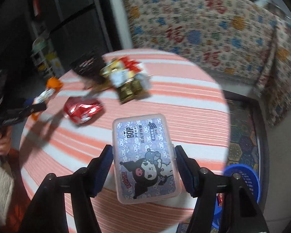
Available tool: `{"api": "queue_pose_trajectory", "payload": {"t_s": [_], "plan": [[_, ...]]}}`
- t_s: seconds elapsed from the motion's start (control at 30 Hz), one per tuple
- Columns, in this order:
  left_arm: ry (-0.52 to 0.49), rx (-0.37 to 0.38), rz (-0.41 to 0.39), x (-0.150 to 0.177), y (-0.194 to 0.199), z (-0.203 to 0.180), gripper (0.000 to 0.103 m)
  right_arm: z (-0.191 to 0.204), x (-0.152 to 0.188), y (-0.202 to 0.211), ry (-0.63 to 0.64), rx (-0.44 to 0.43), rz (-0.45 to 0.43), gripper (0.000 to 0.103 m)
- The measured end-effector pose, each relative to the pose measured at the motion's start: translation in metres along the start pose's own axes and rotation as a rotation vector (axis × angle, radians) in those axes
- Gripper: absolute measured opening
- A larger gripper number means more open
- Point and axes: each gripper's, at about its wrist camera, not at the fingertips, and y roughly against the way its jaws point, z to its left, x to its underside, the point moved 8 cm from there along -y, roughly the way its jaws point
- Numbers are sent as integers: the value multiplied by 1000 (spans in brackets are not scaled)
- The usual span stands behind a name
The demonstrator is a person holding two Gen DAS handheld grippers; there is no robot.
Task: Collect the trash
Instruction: 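Carry both items over the blue wastebasket and open both tools to drop them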
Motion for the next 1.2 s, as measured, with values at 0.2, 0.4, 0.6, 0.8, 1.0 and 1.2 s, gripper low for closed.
{"api": "queue_pose_trajectory", "payload": {"t_s": [0.2,0.4,0.6,0.8,1.0,1.2], "plan": [[-82,189,-33,-23,-11,-127,46,-107,15,47,-216,162,-67,65],[-115,332,35,-28,-60,-241,46,-196,55,86,-375,304,-94,65],[-191,377,110,-10,-118,-329,46,-259,87,94,-480,349,-66,65],[-202,385,163,5,-161,-365,46,-295,103,88,-575,332,-52,66],[-201,364,189,12,-192,-378,46,-313,105,79,-618,321,-39,66],[-199,358,195,17,-215,-386,51,-326,110,66,-668,320,-30,67]]}}
